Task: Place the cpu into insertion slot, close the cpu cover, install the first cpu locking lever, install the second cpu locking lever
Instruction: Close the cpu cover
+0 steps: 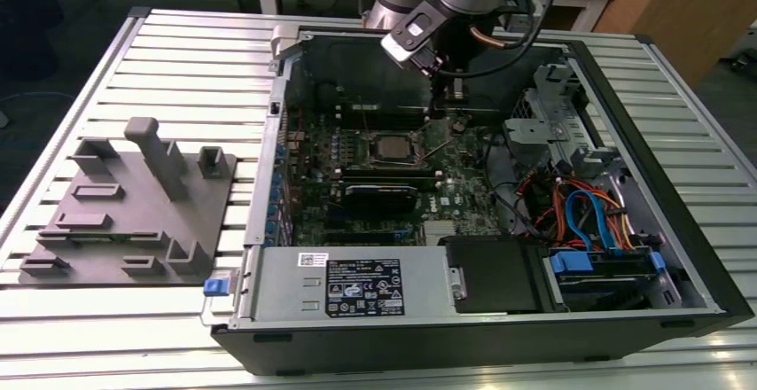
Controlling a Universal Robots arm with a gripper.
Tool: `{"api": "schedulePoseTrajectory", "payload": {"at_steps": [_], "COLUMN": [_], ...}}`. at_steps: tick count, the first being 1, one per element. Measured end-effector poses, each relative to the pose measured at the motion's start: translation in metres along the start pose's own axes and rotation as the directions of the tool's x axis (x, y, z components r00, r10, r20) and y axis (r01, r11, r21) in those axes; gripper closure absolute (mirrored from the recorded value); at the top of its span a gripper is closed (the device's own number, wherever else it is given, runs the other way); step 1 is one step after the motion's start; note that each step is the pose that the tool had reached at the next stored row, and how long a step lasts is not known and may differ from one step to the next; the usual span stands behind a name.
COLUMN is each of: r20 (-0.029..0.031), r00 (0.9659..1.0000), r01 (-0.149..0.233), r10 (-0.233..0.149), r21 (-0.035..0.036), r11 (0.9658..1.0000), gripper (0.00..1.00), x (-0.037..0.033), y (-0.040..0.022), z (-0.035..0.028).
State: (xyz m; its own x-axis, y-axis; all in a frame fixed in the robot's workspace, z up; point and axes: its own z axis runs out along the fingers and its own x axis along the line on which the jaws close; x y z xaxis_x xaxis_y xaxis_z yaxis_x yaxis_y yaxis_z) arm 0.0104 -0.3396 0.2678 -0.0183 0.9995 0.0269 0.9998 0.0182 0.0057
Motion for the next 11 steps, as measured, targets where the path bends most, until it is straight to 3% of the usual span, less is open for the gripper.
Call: {"api": "schedulePoseTrajectory", "payload": {"at_steps": [9, 11], "r20": [0.0001, 0.0000], "r00": [1.0000, 1.0000], "r01": [0.000, 0.000], "r10": [0.000, 0.000], "r21": [0.0000, 0.0000], "r11": [1.0000, 1.0000], "gripper": [0.90, 0.90], "x": [-0.0001, -0.0002], "y": [0.0029, 0.0111], "z": [0.0000, 0.0001]}}
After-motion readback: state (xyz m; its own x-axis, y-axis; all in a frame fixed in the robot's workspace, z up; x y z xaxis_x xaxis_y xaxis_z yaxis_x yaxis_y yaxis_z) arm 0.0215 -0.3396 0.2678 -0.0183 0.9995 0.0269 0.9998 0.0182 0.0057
